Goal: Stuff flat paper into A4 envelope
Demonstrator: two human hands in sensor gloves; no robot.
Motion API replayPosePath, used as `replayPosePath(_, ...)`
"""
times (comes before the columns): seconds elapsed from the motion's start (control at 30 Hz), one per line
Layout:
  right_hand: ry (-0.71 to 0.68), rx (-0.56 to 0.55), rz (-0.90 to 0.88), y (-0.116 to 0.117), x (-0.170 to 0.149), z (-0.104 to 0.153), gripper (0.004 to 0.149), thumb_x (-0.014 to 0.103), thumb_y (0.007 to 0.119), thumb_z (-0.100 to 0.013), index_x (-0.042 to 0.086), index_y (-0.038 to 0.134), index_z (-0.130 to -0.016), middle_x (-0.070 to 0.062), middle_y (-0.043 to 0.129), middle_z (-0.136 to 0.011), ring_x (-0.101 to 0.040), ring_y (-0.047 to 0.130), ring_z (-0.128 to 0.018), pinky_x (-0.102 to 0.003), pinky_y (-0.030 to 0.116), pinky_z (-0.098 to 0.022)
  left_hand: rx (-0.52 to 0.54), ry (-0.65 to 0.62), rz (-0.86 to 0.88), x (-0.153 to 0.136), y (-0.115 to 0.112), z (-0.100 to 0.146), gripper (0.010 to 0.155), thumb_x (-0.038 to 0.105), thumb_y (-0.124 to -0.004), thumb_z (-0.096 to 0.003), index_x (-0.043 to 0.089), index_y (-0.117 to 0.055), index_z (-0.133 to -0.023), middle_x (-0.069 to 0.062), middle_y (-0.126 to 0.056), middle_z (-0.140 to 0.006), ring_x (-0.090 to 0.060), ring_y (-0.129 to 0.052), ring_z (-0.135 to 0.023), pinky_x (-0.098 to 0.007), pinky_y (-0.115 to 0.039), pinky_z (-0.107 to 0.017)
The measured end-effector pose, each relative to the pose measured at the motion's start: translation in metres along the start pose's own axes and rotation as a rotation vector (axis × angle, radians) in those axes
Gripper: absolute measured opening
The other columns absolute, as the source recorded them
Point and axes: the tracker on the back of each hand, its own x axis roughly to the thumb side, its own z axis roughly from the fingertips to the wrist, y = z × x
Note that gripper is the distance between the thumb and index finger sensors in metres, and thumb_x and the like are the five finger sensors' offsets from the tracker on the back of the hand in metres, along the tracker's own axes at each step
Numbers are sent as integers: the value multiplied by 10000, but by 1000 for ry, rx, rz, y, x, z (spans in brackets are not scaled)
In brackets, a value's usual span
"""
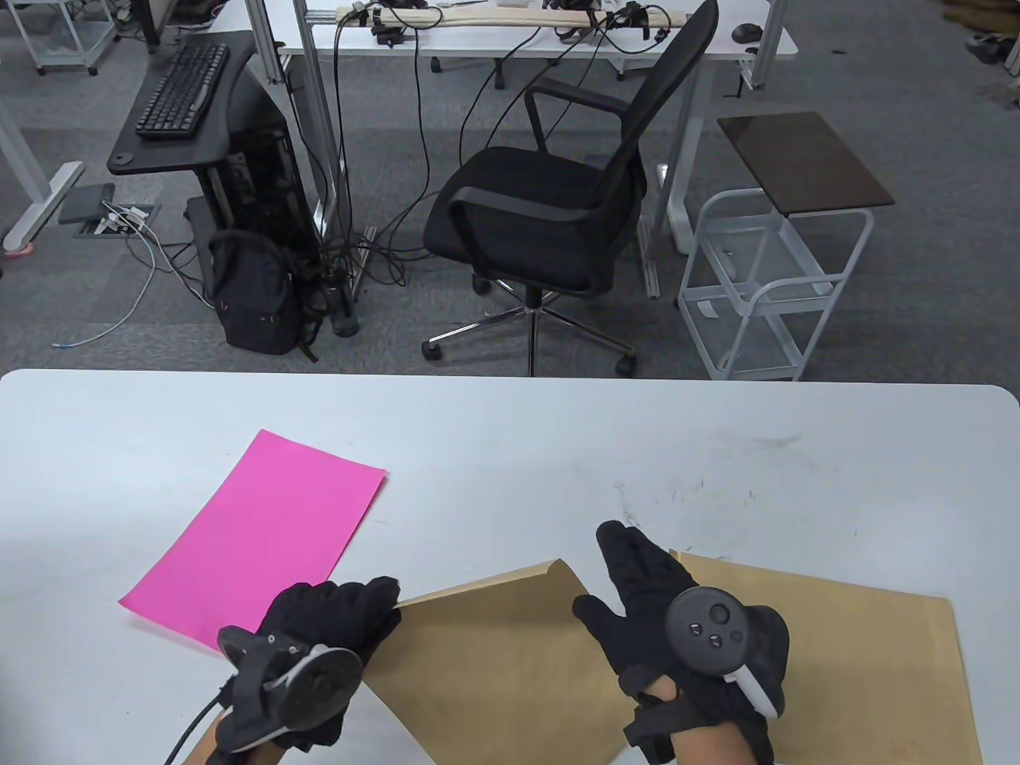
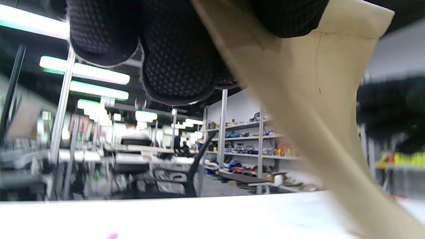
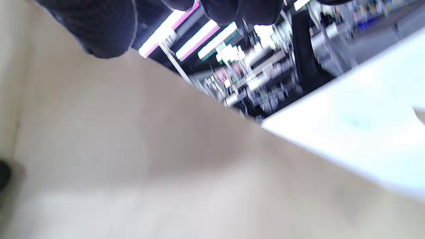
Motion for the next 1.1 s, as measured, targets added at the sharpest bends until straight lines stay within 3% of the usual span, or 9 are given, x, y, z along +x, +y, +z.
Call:
replayPosePath(0.1,36,186,-146,15,-17,-7,805,612,816,-481,341,403,-1117,5,461,-1104,-437,609,-1018,-698,567,-657,-60,18,218,-21,-3,-3,458,457,-727,-437,304,-877,-841,144,-1030,-629,-159,-1108,-503,-466,-906,-536)
replayPosePath(0.17,38,278,-231,24,-22,-10,736,574,824,-489,314,505,-1099,-8,564,-1064,-428,710,-962,-685,610,-639,-78,20,295,-30,-6,-4,456,458,-726,-438,311,-876,-843,144,-1028,-637,-158,-1105,-516,-469,-899,-554)
replayPosePath(0.23,32,306,-298,29,-24,-13,647,520,831,-497,307,598,-1062,-1,654,-1013,-397,802,-898,-657,660,-619,-94,23,319,-36,-8,-4,456,458,-728,-436,313,-877,-842,146,-1026,-641,-158,-1101,-523,-472,-892,-566)
replayPosePath(0.37,11,234,-259,26,-20,-16,460,436,842,-481,317,798,-923,35,850,-840,-276,1011,-670,-551,805,-532,-121,31,362,-43,-12,-5,458,462,-730,-437,313,-876,-845,150,-1029,-650,-160,-1105,-542,-474,-890,-579)
replayPosePath(0.47,-37,189,-267,15,-12,-14,417,428,859,-463,320,859,-866,44,908,-758,-204,1076,-534,-487,869,-469,-132,44,382,-49,-11,-6,474,485,-731,-440,301,-864,-856,144,-1033,-689,-176,-1111,-581,-485,-883,-598)
replayPosePath(0.7,-111,-77,-125,-40,22,-3,408,425,859,-465,326,866,-861,49,915,-750,-215,1071,-539,-492,861,-476,-112,241,341,-80,-4,-5,673,581,-721,-432,269,-680,-1027,56,-869,-971,-248,-1001,-824,-524,-817,-670)
replayPosePath(0.8,-116,-207,-84,-56,45,-1,410,425,862,-466,318,868,-862,43,916,-757,-240,1059,-578,-512,840,-500,-113,308,366,-97,-6,-4,702,584,-717,-437,256,-634,-1053,31,-812,-1022,-273,-959,-874,-536,-795,-686)
replayPosePath(0.93,-108,-300,126,-56,75,-14,412,424,860,-469,328,857,-869,48,905,-771,-237,1038,-620,-527,814,-534,-146,333,400,-111,-10,-2,676,574,-716,-444,265,-658,-1042,29,-815,-1022,-279,-951,-886,-544,-786,-695)
replayPosePath(1.1,-57,-299,393,-26,88,-61,413,429,867,-461,341,856,-864,62,909,-765,-199,1037,-638,-495,825,-532,-147,350,406,-117,-10,-1,664,568,-716,-446,268,-669,-1037,34,-823,-1017,-282,-947,-894,-551,-780,-699)
